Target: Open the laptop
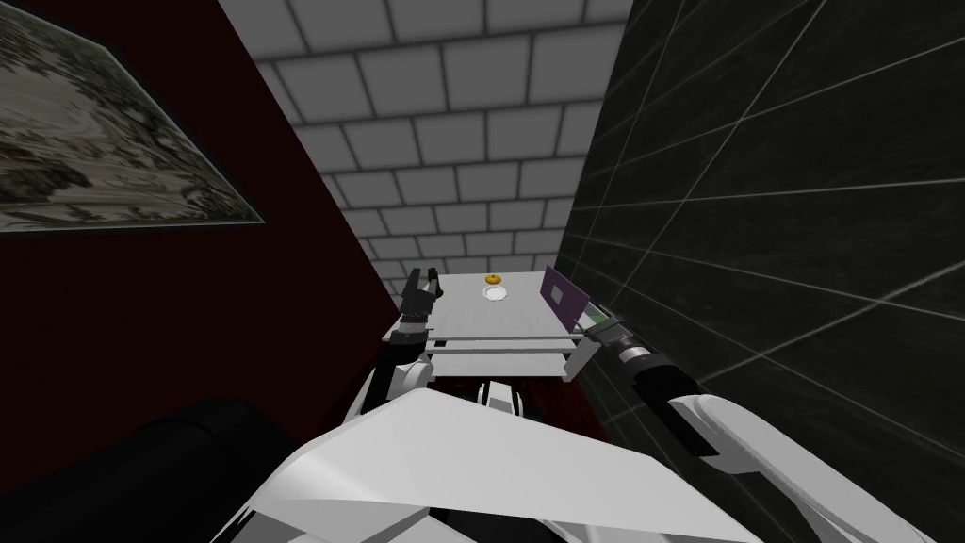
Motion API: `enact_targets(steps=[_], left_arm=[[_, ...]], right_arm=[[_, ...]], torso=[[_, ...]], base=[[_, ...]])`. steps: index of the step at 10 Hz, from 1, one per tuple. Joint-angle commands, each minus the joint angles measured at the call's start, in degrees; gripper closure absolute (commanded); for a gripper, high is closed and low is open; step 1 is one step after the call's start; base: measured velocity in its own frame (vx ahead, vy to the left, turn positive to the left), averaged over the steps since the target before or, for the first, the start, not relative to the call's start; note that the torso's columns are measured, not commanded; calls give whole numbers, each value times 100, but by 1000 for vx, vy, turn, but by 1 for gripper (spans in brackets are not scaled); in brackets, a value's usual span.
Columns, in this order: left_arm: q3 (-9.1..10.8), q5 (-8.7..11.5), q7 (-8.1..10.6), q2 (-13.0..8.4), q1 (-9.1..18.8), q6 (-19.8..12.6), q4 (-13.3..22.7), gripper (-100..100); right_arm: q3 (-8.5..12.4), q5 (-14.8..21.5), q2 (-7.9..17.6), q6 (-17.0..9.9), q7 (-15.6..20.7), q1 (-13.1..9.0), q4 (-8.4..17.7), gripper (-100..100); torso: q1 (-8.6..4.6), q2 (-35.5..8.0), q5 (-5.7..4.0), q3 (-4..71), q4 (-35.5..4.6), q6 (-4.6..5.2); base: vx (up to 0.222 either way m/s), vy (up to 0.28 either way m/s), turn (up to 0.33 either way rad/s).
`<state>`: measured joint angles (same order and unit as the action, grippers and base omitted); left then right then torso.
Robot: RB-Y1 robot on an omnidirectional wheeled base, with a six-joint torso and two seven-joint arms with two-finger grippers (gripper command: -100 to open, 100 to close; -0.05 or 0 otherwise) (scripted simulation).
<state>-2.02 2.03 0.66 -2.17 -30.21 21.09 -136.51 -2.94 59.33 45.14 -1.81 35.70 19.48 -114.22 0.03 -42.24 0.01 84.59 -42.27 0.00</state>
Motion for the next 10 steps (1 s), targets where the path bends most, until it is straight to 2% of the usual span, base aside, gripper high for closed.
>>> enact_targets(steps=[1,6,9,10], left_arm=[[0,0,0,0,0,0,0,0],[0,0,0,0,0,0,0,0],[0,0,0,0,0,0,0,0],[0,0,0,0,0,0,0,0]], right_arm=[[-51,456,398,-301,298,-82,140,-100],[-82,1071,910,-638,699,-180,330,-100],[-58,1101,912,-624,705,-163,325,-100],[-57,1100,911,-622,704,-163,326,100]], torso=[[0,-4,0,-2,-1,0],[-3,-8,-1,-6,-2,0],[-8,-11,-2,-7,-3,1],[-8,-11,-3,-7,-3,0]], base=[[59,41,75],[47,26,56],[13,9,12],[0,0,0]])
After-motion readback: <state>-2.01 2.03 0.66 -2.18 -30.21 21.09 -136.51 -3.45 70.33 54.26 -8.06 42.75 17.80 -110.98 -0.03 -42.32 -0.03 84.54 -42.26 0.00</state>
